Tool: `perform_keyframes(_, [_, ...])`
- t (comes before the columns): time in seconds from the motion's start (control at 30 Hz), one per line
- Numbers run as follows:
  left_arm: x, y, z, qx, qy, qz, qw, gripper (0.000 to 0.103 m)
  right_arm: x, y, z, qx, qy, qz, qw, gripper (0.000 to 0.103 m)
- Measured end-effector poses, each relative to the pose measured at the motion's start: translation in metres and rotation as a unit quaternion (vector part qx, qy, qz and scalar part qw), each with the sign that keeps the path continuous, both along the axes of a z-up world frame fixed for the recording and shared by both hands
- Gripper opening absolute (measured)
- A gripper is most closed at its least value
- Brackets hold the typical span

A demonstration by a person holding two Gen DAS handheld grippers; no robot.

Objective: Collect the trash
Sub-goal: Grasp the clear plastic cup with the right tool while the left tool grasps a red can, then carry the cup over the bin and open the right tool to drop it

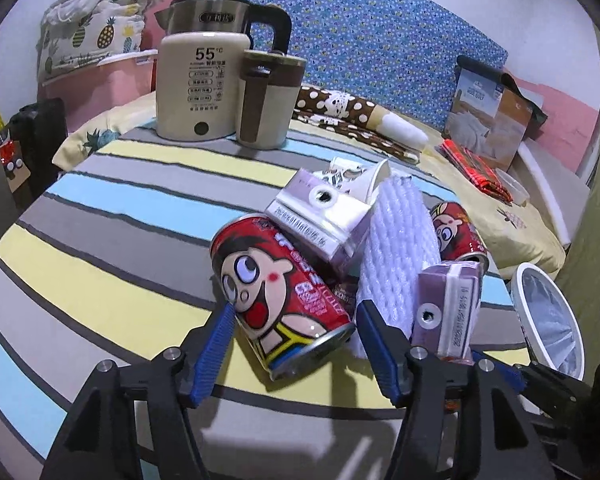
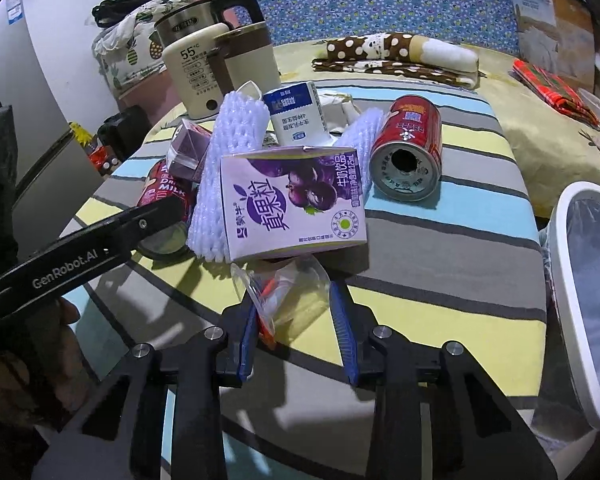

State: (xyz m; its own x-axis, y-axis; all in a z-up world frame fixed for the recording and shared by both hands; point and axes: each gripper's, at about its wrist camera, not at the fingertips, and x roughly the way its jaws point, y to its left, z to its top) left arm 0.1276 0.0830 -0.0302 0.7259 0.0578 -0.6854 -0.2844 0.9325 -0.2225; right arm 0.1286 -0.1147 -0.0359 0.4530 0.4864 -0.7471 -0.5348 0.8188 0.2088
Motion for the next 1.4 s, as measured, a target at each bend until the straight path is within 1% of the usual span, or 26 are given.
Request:
perform_keyframes(0.03, [-0.001,0.001,-0.001,0.000,0.000,-0.001,1.0000,0.062,0.000,-0.001,0.000,0.000,0.000,0.000,1.000,0.021])
perform_keyframes(0.3, [-0.017,0.002,0.000,0.016,-0.004,0.001,0.9999,0.058,-0.005,-0.007,-0.002,0.004,0.005,-0.006,1.000,0.017])
perform_keyframes(0.67, [-0.053,-0.004,0.005,0.030,-0.006,-0.014,0.9994,0.057,-0.021,-0.018,0.008,0.019,-0.003,-0.018,1.000,0.016])
perform_keyframes(0.87, [-0.071,-0.014,0.014,0.032,-0.014,-0.027,0.9991,0.057,-0.031,-0.030,0.014,0.033,-0.004,-0.023,0.999,0.016])
perform_keyframes(1.03, [-0.079,-0.031,0.025,0.035,-0.028,-0.049,0.9978,0.056,-0.031,-0.043,0.015,0.035,-0.007,-0.041,0.998,0.016])
perform_keyframes(1.17, [-0.077,-0.050,0.032,0.036,-0.037,-0.076,0.9958,0.056,-0.031,-0.056,0.019,0.038,-0.012,-0.059,0.997,0.016])
perform_keyframes(1.4, [-0.059,-0.091,0.050,0.025,-0.058,-0.138,0.9884,0.055,-0.024,-0.094,0.027,0.033,-0.032,-0.113,0.992,0.016])
